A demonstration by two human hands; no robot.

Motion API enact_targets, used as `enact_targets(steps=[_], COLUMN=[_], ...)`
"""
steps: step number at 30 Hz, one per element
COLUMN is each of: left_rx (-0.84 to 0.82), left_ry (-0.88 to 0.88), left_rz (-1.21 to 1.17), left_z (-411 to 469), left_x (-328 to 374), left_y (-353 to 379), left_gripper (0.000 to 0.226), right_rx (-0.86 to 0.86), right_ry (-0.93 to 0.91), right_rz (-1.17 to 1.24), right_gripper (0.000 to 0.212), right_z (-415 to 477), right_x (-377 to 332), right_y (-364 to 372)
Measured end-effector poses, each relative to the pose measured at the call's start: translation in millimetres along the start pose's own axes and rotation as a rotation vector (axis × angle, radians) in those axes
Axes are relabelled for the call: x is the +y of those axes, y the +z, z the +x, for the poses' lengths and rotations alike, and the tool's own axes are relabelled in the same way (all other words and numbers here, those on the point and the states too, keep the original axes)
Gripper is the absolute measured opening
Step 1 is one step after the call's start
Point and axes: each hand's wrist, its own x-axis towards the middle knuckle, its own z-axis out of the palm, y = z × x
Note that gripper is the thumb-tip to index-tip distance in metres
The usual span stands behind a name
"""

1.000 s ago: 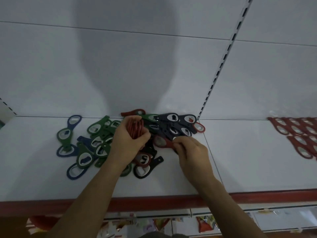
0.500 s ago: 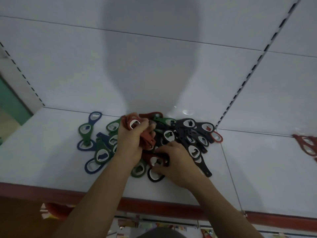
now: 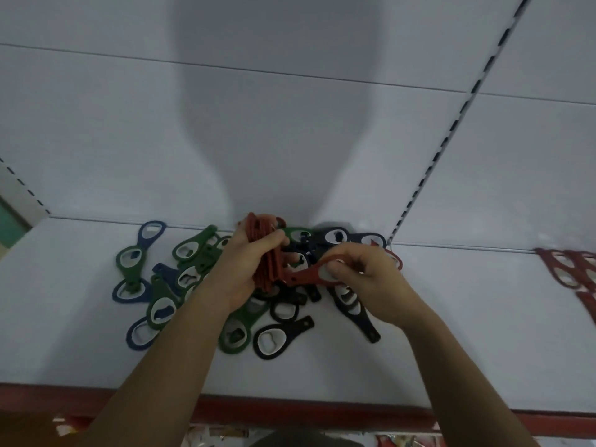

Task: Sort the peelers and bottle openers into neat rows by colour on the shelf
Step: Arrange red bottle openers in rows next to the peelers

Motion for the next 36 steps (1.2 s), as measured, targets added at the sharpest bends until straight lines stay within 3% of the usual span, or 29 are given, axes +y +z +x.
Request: enact_targets(steps=[3,5,8,10,11,14,16,19,24,26,28,30,32,34,36], left_rx=[-0.175,-0.330,-0.391,-0.406,-0.413,-0.373,-0.330,-0.271,-0.236,-0.212,-0.193,-0.208,-0.264,-0.251,-0.157], left_ry=[-0.164,-0.266,-0.295,-0.292,-0.284,-0.255,-0.261,-0.257,-0.204,-0.176,-0.180,-0.238,-0.260,-0.209,-0.160], left_rz=[0.113,0.150,0.103,0.008,-0.027,-0.158,-0.241,-0.265,-0.221,-0.181,-0.174,-0.228,-0.202,-0.114,-0.120], left_z=[0.7,0.9,10.7,18.6,21.5,25.2,25.7,25.2,24.4,23.2,21.4,17.3,10.7,5.3,1.5], left_x=[-1.9,-8.3,-20.6,-26.2,-27.6,-30.7,-30.8,-30.2,-29.2,-28.5,-25.0,-20.0,-13.9,-12.6,-10.7], left_y=[23.2,36.4,49.9,52.0,52.1,51.2,51.7,53.1,49.4,49.6,50.0,48.7,45.8,39.8,28.5], left_gripper=[0.027,0.034,0.035,0.040,0.043,0.045,0.041,0.043,0.039,0.039,0.037,0.038,0.038,0.030,0.027], right_rx=[-0.043,0.032,0.367,0.508,0.505,0.286,0.284,0.413,0.767,0.715,0.477,0.236,0.104,0.074,0.150], right_ry=[0.020,0.029,0.088,0.172,0.238,0.434,0.433,0.389,0.241,0.166,0.089,0.016,-0.014,-0.044,-0.082], right_rz=[0.194,0.195,-0.149,-0.313,-0.415,-0.664,-0.602,-0.377,0.058,0.333,0.449,0.394,0.299,0.129,-0.129], right_gripper=[0.009,0.012,0.035,0.030,0.027,0.035,0.025,0.004,0.012,0.020,0.019,0.020,0.028,0.040,0.044], right_z=[5.0,9.9,16.2,16.2,16.9,15.8,18.2,18.4,10.9,9.9,10.9,18.9,32.1,45.7,60.3], right_x=[-0.6,4.6,27.8,50.0,66.7,100.1,106.8,98.5,58.2,34.8,16.5,6.1,0.2,-2.3,-2.2], right_y=[-16.3,-16.5,-21.5,-33.2,-39.8,-52.0,-56.3,-56.6,-55.3,-57.9,-58.1,-50.9,-37.0,-19.1,-2.9])
